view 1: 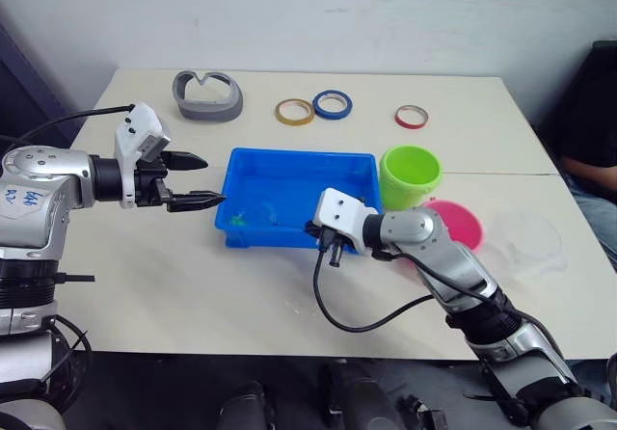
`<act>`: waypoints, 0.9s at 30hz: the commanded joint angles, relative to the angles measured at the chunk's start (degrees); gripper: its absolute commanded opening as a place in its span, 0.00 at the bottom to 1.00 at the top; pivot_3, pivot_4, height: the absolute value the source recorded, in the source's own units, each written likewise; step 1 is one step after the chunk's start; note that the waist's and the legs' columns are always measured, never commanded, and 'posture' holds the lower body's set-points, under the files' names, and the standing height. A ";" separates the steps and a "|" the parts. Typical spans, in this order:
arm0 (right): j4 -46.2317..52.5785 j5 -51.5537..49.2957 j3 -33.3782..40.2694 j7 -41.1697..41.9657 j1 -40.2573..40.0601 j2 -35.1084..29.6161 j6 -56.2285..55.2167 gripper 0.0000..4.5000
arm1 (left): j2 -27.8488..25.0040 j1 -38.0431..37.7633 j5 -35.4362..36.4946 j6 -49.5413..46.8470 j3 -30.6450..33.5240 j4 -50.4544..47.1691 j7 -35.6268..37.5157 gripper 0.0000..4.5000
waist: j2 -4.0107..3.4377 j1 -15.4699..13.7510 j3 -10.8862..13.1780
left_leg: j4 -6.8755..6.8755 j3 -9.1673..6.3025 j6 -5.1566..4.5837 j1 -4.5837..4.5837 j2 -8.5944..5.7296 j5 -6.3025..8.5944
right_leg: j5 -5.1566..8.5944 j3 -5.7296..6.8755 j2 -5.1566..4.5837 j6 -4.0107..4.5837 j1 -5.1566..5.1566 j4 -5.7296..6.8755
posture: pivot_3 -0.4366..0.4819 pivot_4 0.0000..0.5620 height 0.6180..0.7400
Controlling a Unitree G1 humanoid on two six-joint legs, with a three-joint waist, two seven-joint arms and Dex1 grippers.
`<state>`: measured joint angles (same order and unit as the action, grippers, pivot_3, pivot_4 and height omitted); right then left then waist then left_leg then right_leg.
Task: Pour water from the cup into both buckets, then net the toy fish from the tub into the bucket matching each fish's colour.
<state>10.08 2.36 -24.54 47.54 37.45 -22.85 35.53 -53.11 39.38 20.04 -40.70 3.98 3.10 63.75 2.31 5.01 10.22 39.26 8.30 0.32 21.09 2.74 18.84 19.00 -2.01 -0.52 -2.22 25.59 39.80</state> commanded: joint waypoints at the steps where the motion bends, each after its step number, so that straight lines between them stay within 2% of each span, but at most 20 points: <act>1: -0.15 -0.52 -1.63 0.06 1.84 2.58 0.13 0.00 | -1.57 0.01 0.93 -0.01 2.14 -1.37 -0.46 0.99 | 0.00 0.19 0.00 | 0.00 0.00 0.00 -0.01 0.01 0.00 | 0.00 0.00 0.01 0.00 0.00 0.01 | 0.48 0.27 0.98; 7: 0.59 -3.71 2.29 -0.06 4.39 4.74 5.41 0.00 | -1.68 -0.08 1.15 -0.11 2.06 -1.57 -0.54 0.99 | 0.00 0.26 0.00 | 0.00 -0.01 0.01 -0.01 0.01 0.00 | 0.00 0.00 0.01 0.00 0.00 0.03 | 0.48 0.27 0.98; 14: 2.80 -6.78 5.63 -0.24 5.68 3.34 9.31 0.00 | -1.47 0.41 1.01 0.01 1.54 -1.13 -0.42 0.99 | 0.01 0.02 0.00 | 0.00 -0.02 0.01 0.01 0.00 0.00 | 0.00 0.02 -0.01 0.00 0.00 -0.01 | 0.48 0.27 0.98; 27: 0.83 -1.31 1.72 -1.62 6.99 -1.09 3.44 0.00 | -2.09 1.02 0.51 0.46 1.43 -0.36 -0.13 0.99 | 0.01 -0.10 0.00 | -0.02 -0.02 0.00 0.03 -0.01 0.00 | 0.00 0.02 -0.02 0.00 0.01 -0.05 | 0.48 0.27 0.98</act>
<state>10.77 -0.83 -22.03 46.44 43.15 -22.75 41.55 -53.45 39.40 20.20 -40.76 3.93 3.11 63.47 2.32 4.91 10.22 39.24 8.28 0.32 21.12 2.73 18.84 19.00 -1.99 -0.54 -2.22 25.60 39.74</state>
